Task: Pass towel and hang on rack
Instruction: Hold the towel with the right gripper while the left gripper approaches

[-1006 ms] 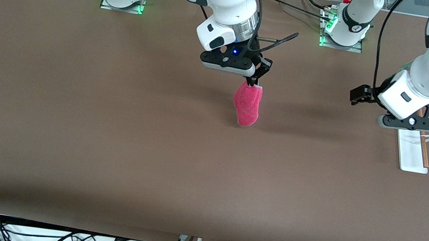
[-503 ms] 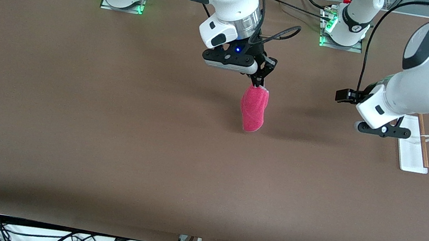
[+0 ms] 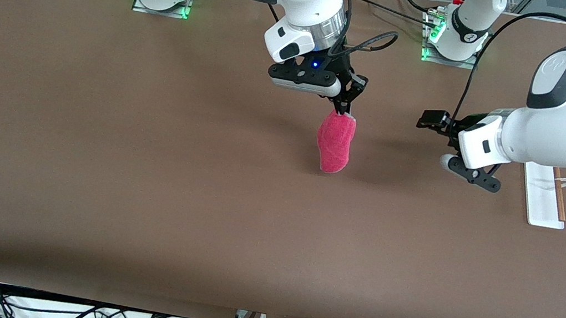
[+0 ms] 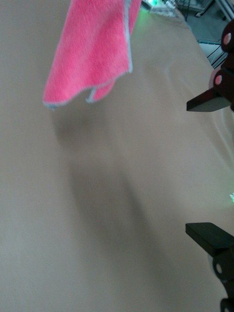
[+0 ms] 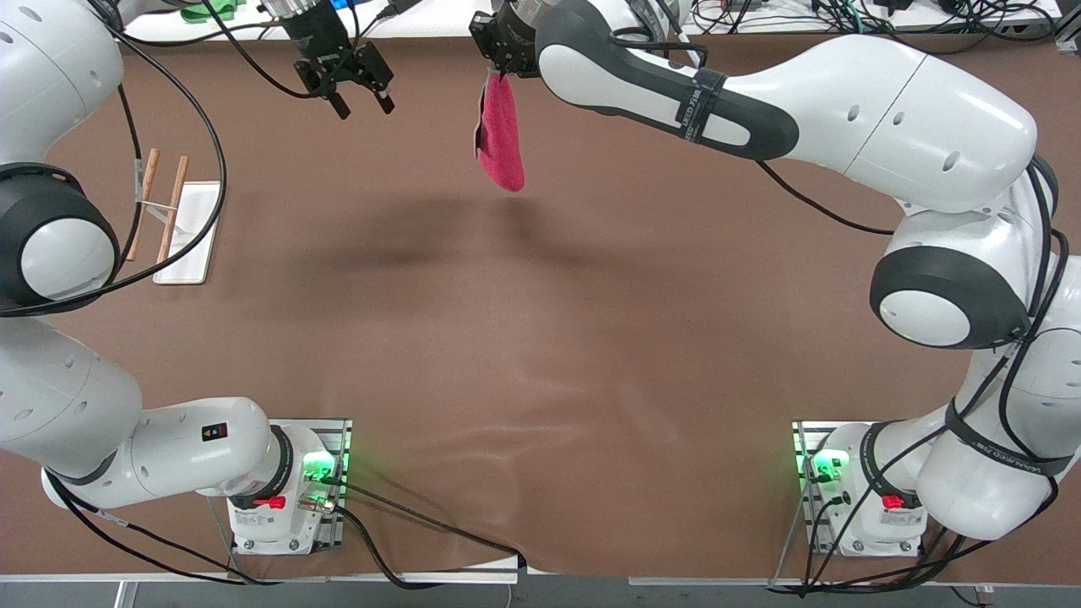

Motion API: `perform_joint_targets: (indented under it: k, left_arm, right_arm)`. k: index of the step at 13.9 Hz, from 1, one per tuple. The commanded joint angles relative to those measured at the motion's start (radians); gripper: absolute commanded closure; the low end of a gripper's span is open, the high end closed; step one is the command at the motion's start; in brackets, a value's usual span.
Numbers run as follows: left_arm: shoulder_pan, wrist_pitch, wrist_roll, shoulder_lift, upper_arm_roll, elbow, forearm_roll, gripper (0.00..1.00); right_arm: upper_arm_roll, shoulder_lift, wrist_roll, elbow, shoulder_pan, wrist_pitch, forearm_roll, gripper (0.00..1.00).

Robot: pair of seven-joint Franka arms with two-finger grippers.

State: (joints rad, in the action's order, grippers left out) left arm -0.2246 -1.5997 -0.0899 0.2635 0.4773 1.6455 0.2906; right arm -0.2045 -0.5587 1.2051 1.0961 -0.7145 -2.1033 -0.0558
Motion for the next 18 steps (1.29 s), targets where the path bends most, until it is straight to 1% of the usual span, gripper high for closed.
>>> perform_joint_targets:
  k: [1, 2, 4, 5, 6, 9, 13, 15, 16, 18]
  left_arm:
    - [-0.001, -0.126, -0.128, -0.012, 0.074, 0.101, 0.050, 0.00]
    - [-0.009, -0.176, -0.134, -0.027, 0.128, 0.138, 0.050, 0.00]
    - [-0.007, -0.288, -0.134, -0.087, 0.209, 0.229, 0.050, 0.00]
    - [-0.007, -0.337, -0.134, -0.104, 0.243, 0.270, 0.050, 0.00]
    - [-0.006, -0.359, -0.137, -0.107, 0.260, 0.281, 0.048, 0.00]
    - [-0.009, -0.375, -0.189, -0.104, 0.262, 0.292, 0.044, 0.00]
    - [-0.007, -0.394, -0.185, -0.096, 0.262, 0.281, 0.044, 0.00]
    - [-0.010, -0.420, -0.195, -0.070, 0.262, 0.278, 0.044, 0.07]
    - [-0.010, -0.452, -0.226, -0.050, 0.261, 0.278, 0.051, 0.07]
    - [-0.010, -0.499, -0.301, -0.011, 0.261, 0.264, 0.080, 0.00]
  right_arm:
    - [-0.003, 0.006, 0.016, -0.007, -0.003, 0.000, 0.004, 1.00]
    - [-0.003, 0.006, 0.016, -0.007, -0.005, 0.000, 0.005, 1.00]
    - [-0.004, 0.006, 0.016, -0.007, -0.005, 0.000, 0.004, 1.00]
    - [-0.007, 0.006, 0.016, -0.007, -0.003, 0.000, 0.004, 1.00]
    - [-0.007, 0.006, 0.016, -0.007, -0.003, 0.000, 0.004, 1.00]
    - [-0.007, 0.006, 0.016, -0.007, -0.003, 0.000, 0.004, 1.00]
    - [-0.007, 0.006, 0.014, -0.007, -0.003, 0.000, 0.004, 1.00]
    - [-0.007, 0.006, 0.014, -0.007, -0.003, 0.002, 0.004, 1.00]
    - [-0.007, 0.006, 0.014, -0.007, -0.003, 0.000, 0.004, 1.00]
    - [-0.007, 0.006, 0.014, -0.007, -0.003, 0.000, 0.004, 1.00]
